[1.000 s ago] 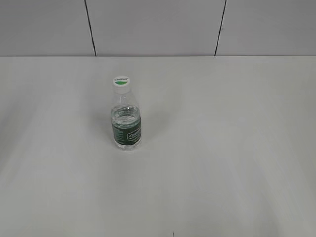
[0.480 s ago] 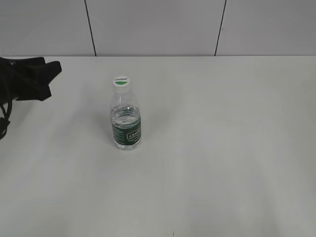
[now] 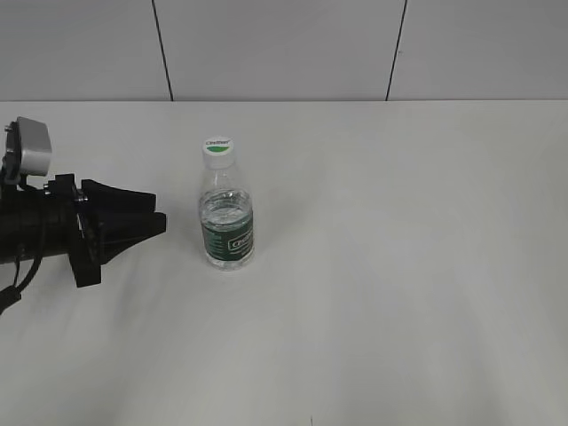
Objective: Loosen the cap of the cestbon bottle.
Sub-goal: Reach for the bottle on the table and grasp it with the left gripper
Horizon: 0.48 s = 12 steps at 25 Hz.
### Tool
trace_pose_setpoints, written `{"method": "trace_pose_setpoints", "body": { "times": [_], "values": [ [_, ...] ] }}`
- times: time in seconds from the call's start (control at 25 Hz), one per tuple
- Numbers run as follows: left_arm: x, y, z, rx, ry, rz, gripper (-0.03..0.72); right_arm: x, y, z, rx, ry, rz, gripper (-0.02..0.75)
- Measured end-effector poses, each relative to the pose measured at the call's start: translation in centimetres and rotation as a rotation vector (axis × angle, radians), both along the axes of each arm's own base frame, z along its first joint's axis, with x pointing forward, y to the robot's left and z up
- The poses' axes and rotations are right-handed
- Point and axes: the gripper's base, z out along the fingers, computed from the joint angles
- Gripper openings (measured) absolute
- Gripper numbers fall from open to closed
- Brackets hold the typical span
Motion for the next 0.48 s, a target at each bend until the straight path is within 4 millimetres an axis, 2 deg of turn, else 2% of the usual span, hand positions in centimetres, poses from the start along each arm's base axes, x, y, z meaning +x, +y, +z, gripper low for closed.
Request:
{"method": "trace_pose_setpoints", "body": {
  "times": [0.48],
  "values": [
    [-0.7,-0.26,-0.23,0.029,0.002,-0.096,0.258,0.0,0.0,0.0,0.0,0.0,0.0,0.545]
  ]
}}
